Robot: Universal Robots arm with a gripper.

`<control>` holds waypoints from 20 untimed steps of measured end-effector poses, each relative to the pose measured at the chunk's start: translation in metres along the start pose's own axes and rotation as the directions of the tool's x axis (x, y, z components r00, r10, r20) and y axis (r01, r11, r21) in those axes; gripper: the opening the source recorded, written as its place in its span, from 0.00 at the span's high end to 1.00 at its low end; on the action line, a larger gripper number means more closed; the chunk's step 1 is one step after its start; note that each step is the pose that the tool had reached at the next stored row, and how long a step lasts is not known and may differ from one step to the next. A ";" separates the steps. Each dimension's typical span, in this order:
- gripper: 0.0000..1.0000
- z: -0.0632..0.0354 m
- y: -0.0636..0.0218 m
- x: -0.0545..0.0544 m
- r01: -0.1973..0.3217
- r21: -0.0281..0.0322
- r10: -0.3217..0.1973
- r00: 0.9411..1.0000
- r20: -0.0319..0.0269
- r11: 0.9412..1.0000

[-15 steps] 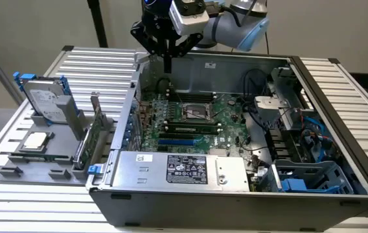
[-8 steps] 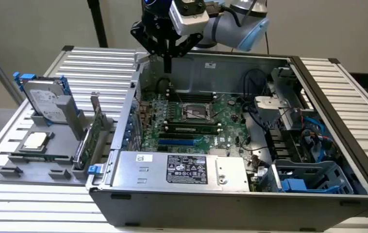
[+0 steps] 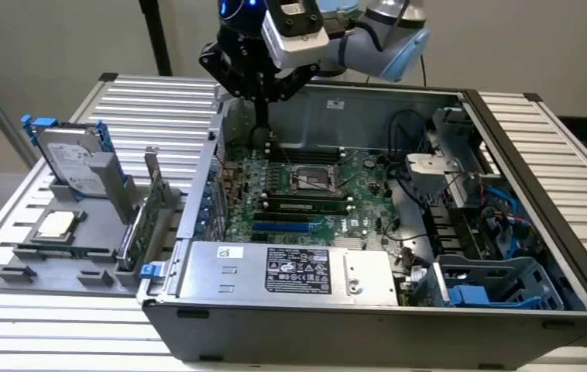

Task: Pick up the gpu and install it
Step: 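Reach for the gpu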

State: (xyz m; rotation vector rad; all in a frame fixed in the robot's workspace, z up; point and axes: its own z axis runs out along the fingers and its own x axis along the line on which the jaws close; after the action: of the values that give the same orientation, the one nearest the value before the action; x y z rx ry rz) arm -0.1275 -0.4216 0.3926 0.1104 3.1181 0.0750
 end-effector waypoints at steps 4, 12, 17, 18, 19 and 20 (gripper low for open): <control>1.00 -0.0003 -0.0124 0.012 0.000 0.000 0.000 1.000 0.000 1.000; 1.00 0.0028 -0.0259 0.048 0.000 0.000 0.000 1.000 0.000 1.000; 1.00 0.0067 -0.0319 0.070 0.000 0.000 0.000 1.000 0.000 1.000; 1.00 0.0076 -0.0329 0.075 0.000 0.000 0.000 1.000 0.000 1.000; 1.00 0.0086 -0.0338 0.079 0.000 0.000 0.000 1.000 0.000 1.000; 1.00 0.0097 -0.0346 0.084 0.000 0.000 0.000 1.000 0.000 1.000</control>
State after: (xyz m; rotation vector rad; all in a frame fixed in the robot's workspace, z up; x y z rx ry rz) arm -0.2131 -0.4496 0.3796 0.1106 3.1180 0.0750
